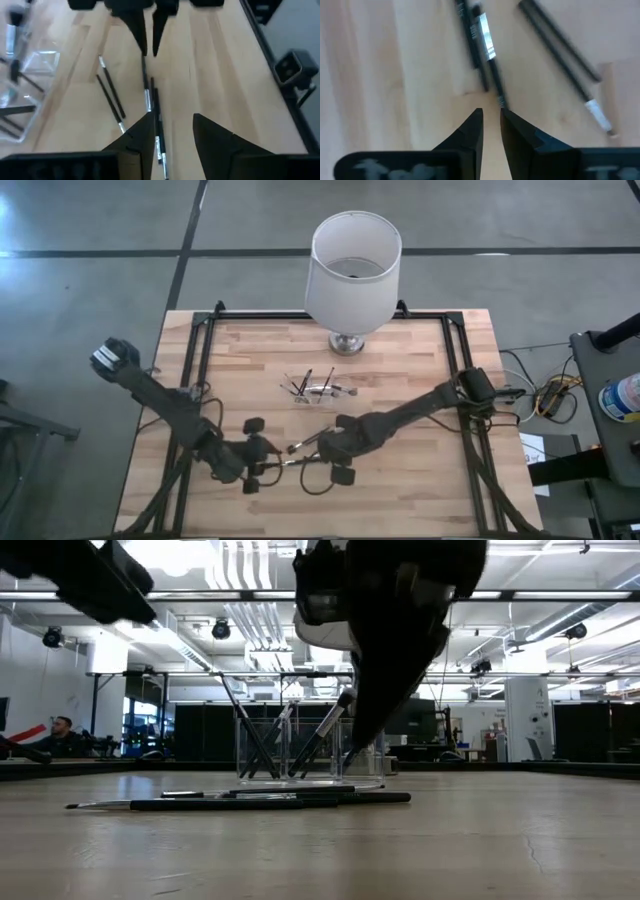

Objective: Put items in baskets/containers
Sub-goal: Put the eyeshadow brush into the transparent organizer

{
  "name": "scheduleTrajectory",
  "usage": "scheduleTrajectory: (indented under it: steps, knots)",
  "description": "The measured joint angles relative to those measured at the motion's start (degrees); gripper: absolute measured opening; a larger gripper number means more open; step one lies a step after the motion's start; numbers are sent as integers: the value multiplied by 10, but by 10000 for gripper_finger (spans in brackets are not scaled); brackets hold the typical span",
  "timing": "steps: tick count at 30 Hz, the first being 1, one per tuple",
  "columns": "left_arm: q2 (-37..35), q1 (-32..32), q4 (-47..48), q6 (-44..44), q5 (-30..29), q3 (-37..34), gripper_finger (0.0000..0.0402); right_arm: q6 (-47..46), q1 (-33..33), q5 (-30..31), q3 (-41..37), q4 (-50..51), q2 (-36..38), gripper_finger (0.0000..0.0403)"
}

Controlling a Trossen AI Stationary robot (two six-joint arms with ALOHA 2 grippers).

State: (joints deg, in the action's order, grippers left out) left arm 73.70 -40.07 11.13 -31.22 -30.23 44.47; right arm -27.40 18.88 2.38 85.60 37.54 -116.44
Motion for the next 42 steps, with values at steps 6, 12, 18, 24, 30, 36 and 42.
scheduleTrajectory:
  steps: [6, 12, 18, 24, 30, 36, 42]
  knots:
    - [31, 52, -9, -45, 90, -21, 75, -24, 8, -10, -2, 11, 0, 59]
    - [16, 56, -10, -53, 128, -29, 5, -17, 13, -9, -2, 7, 1, 59]
    - [12, 56, -25, -93, 130, -39, 1, -10, 9, -7, -2, 7, 1, 59]
    - [55, 60, -106, -151, 143, -67, 0, -9, 10, -8, -2, 12, 1, 59]
    - [80, 57, -118, -200, 150, -83, 0, -10, 9, -10, 3, 10, 1, 59]
    - [73, 58, -95, -201, 120, -87, 0, -33, 8, -19, 4, -4, 1, 59]
    - [58, 59, -94, -212, 129, -91, 0, -48, 4, -9, 4, -24, 1, 59]
